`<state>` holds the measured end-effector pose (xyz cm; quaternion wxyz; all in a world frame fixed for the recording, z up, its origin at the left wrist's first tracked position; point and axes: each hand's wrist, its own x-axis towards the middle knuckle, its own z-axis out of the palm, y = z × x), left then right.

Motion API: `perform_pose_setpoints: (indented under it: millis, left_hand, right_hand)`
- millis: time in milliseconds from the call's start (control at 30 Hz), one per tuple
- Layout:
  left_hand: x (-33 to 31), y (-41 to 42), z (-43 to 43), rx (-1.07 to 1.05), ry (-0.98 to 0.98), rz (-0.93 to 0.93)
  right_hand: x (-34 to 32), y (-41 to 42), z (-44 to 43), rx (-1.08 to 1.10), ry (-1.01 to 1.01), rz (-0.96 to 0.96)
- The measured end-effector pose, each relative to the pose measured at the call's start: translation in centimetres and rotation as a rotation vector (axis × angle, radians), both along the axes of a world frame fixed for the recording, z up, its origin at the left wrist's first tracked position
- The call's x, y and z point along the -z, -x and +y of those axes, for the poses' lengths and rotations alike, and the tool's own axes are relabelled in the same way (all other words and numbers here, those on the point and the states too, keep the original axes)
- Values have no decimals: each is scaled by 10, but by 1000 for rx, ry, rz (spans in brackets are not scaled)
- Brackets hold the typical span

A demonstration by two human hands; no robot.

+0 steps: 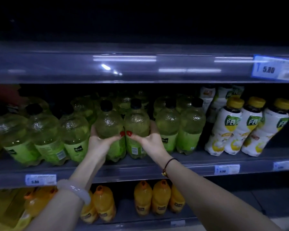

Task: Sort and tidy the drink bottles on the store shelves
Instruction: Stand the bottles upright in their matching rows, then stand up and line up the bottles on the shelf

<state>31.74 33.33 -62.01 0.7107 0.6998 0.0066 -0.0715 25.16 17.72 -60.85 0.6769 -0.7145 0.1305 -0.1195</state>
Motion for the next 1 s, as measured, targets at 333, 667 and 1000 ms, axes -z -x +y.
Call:
perform_pose_setpoints:
  millis: [333,667,1000]
  left_hand:
    - [-9,11,-4,-76,-313,-159]
    - [-104,66,-14,-72,-1222,-185]
    - [-385,134,-44,498,-562,-595]
  right_hand:
    - [7,-1,3,35,289,117]
    - [-85,35,8,7,767,380]
    - [-365,128,-25,-205,535,-108]
